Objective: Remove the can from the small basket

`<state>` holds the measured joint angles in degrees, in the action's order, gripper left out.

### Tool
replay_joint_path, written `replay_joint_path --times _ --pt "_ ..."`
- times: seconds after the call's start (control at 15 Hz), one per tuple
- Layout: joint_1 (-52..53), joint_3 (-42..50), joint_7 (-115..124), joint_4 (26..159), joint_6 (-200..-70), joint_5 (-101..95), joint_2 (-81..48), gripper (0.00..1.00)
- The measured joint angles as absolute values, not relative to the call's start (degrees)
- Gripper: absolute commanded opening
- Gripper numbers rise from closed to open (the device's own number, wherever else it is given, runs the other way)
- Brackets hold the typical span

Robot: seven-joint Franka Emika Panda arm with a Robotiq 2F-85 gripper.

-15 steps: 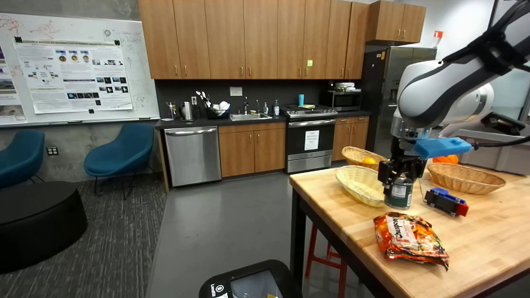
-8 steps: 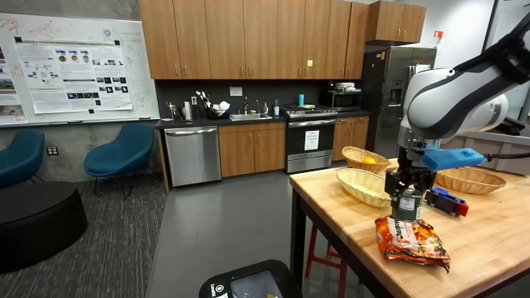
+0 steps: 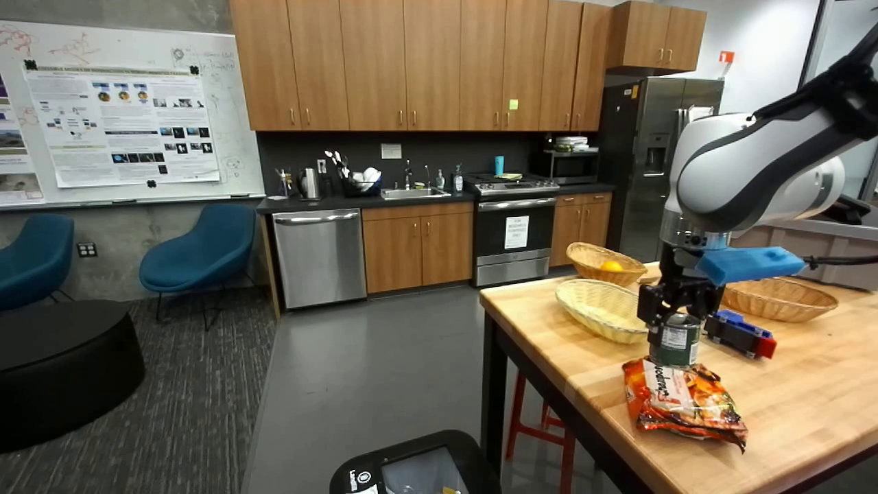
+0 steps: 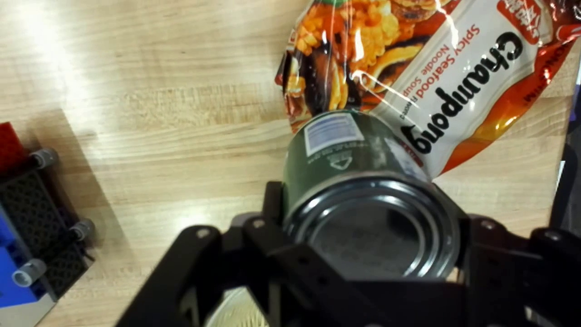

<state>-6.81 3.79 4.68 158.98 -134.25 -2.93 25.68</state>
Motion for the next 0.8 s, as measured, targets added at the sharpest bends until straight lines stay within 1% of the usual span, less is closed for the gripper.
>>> replay_joint_path --times 0.8 --pt "-16.7 11.5 4.5 159.1 -134.9 -3.2 24.6 0.48"
